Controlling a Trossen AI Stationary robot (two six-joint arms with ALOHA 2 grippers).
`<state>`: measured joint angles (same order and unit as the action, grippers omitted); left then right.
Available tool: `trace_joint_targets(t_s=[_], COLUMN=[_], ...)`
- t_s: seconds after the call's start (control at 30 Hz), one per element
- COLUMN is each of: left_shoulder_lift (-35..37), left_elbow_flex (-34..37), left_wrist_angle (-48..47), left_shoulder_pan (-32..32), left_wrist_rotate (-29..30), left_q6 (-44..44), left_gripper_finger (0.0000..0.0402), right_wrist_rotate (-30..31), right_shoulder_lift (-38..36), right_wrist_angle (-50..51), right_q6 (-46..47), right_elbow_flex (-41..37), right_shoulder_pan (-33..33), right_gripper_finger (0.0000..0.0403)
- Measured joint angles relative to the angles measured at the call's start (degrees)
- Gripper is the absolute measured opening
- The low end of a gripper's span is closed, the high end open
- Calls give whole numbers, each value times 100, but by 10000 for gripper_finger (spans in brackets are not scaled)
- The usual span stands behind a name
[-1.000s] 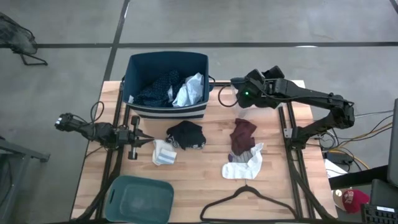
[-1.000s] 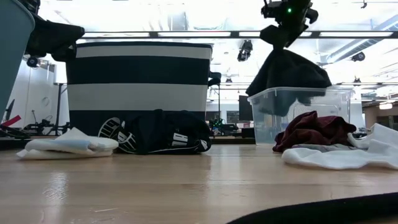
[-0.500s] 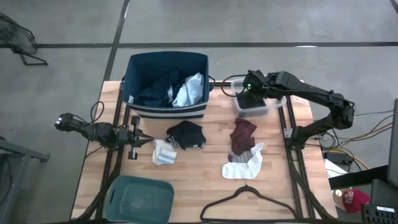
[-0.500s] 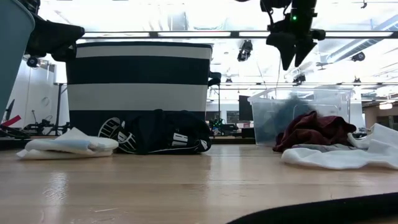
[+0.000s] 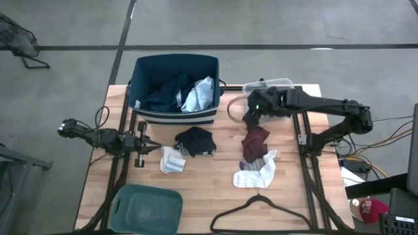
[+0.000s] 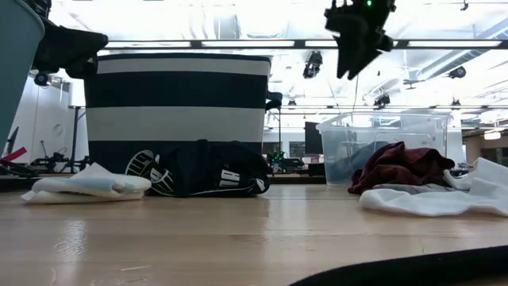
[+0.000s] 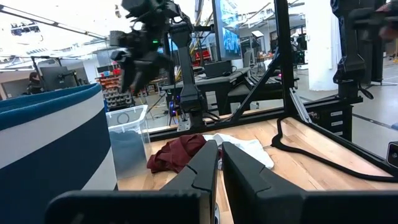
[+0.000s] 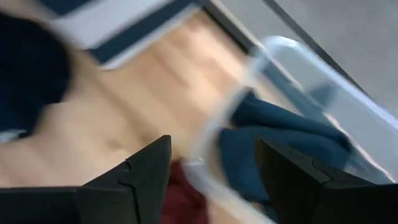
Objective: Pick & Place Cloths
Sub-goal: Put the blue boxer into the transparent bin
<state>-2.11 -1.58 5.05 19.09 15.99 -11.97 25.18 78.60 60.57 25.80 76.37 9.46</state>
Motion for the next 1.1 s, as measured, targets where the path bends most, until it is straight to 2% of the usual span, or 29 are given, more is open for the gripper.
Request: trace_joint_targets(t_s=[0.2, 0.4, 0.57, 0.67, 0.8, 0.93, 1.1], left_shoulder_lift=[0, 0, 0, 2, -10, -18, -33], left_elbow_flex=[0, 0, 0, 0, 0, 0, 0], left_wrist_angle=[1, 1, 0, -10, -56, -80, -106], left_shoulder_pan=[0, 0, 0, 0, 0, 0, 0], left_wrist_rotate=[-1, -1, -2, -2, -2, -1, 0], left_q6=[0, 0, 0, 0, 0, 0, 0], left_gripper_finger=[30, 30, 30, 30, 30, 30, 30], right_wrist_rotate=[-30, -34, -42, -78, -51, 203, 193], right_shoulder_lift=[28, 34, 220, 603, 1315, 2062, 2852], right_wrist_angle=[-1392, -4214, -6160, -6718, -6937, -6944, -6935], right_q6=[-189, -1010, -1429, -1529, -1587, -1983, -2478], right_elbow_flex=[-497, -1656, -2524, -2637, -2508, -2000, -1141], right_shoulder_pan=[-1131, -1867, -2077, -2083, -2059, -2048, -1965], right_gripper_finger=[221, 234, 231, 223, 221, 236, 254])
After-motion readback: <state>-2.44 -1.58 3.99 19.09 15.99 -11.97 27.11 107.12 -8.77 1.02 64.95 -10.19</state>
